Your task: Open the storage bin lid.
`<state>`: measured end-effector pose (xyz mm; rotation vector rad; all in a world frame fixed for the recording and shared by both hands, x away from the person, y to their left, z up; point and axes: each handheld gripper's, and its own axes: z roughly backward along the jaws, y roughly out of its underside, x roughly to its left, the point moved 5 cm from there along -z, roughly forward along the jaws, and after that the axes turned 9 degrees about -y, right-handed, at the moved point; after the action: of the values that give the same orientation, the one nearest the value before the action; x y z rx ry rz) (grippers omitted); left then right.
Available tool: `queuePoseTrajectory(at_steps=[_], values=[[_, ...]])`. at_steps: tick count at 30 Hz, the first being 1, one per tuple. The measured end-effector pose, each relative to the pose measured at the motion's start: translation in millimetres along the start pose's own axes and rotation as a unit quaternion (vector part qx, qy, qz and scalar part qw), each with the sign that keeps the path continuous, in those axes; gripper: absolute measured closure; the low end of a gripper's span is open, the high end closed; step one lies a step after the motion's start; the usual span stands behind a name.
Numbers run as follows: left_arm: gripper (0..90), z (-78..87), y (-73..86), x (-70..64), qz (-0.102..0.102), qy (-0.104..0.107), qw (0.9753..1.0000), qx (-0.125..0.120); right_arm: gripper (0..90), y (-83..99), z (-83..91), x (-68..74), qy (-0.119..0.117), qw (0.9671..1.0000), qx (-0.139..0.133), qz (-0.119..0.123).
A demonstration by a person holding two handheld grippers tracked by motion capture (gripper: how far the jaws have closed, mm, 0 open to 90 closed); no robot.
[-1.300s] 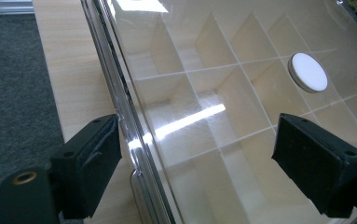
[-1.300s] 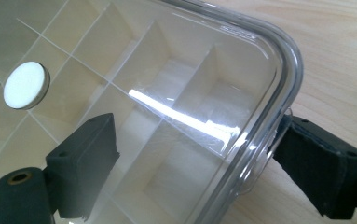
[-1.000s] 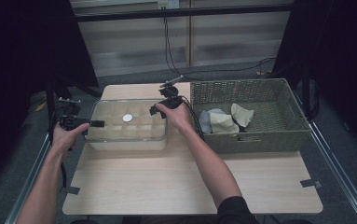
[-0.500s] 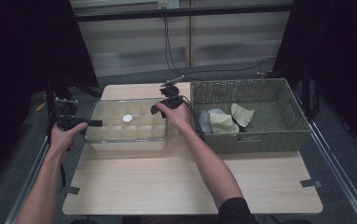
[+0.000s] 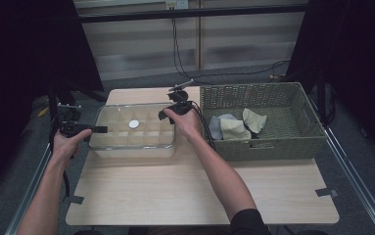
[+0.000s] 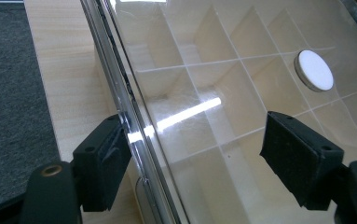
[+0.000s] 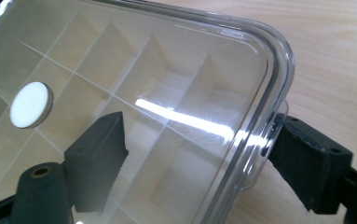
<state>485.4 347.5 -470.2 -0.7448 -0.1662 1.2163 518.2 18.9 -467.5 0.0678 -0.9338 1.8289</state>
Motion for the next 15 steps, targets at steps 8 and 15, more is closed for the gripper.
queuePoseTrajectory(at_steps=[8,15], values=[[29.6,7.1,0.9,2.4,-0.005,0.001,0.9999,-0.014,29.8,-2.9,8.9,1.4,-0.014,0.9998,-0.014,-0.001],[33.9,9.3,1.0,5.9,0.005,0.008,0.9995,-0.030,39.9,-3.1,14.6,-3.5,-0.044,0.9982,-0.033,-0.022]])
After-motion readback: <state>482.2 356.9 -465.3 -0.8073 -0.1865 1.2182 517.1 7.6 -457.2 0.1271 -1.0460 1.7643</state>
